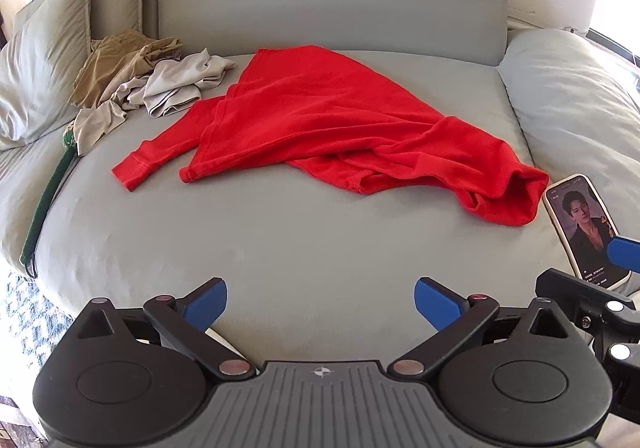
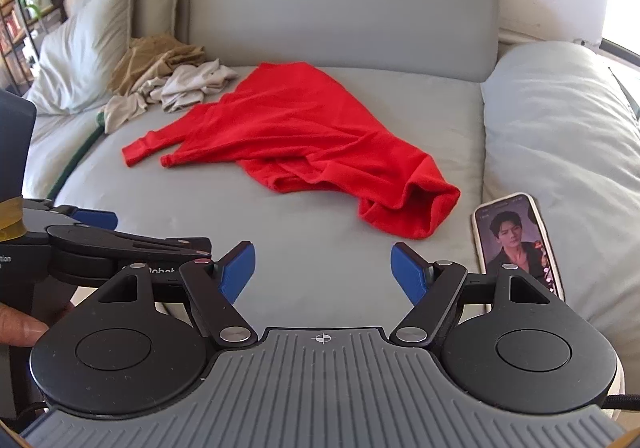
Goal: Fold clothes
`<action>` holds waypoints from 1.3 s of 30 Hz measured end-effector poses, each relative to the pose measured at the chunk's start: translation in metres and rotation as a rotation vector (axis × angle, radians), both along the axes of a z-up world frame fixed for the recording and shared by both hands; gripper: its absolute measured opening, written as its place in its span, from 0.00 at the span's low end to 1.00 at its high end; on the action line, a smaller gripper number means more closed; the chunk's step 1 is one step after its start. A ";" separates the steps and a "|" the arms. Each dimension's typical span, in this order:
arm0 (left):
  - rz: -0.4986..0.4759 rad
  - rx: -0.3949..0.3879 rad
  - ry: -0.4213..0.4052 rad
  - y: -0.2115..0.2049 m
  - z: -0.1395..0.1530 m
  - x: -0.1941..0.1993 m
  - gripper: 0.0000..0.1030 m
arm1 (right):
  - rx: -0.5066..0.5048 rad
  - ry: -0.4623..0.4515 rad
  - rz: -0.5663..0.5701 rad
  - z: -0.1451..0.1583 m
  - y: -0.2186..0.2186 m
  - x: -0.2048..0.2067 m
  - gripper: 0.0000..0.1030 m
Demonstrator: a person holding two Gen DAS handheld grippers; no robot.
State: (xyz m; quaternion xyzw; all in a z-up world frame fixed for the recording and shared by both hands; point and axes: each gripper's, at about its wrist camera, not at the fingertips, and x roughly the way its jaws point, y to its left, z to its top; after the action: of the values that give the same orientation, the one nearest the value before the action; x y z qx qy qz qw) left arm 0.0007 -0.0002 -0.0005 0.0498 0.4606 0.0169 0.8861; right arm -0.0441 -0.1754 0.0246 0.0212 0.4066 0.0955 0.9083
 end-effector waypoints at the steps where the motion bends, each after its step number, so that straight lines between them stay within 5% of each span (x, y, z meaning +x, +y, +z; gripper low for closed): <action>1: 0.000 -0.002 0.003 0.000 0.000 0.000 0.98 | -0.002 -0.002 -0.001 0.000 -0.001 0.001 0.75; 39: 0.011 -0.039 0.045 0.002 -0.005 0.003 0.98 | -0.011 0.023 -0.009 -0.005 0.000 0.003 0.76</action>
State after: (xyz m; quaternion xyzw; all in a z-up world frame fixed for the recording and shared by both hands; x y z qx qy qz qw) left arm 0.0033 0.0019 -0.0054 0.0305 0.4810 0.0119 0.8761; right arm -0.0407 -0.1757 0.0198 0.0190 0.4175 0.0889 0.9041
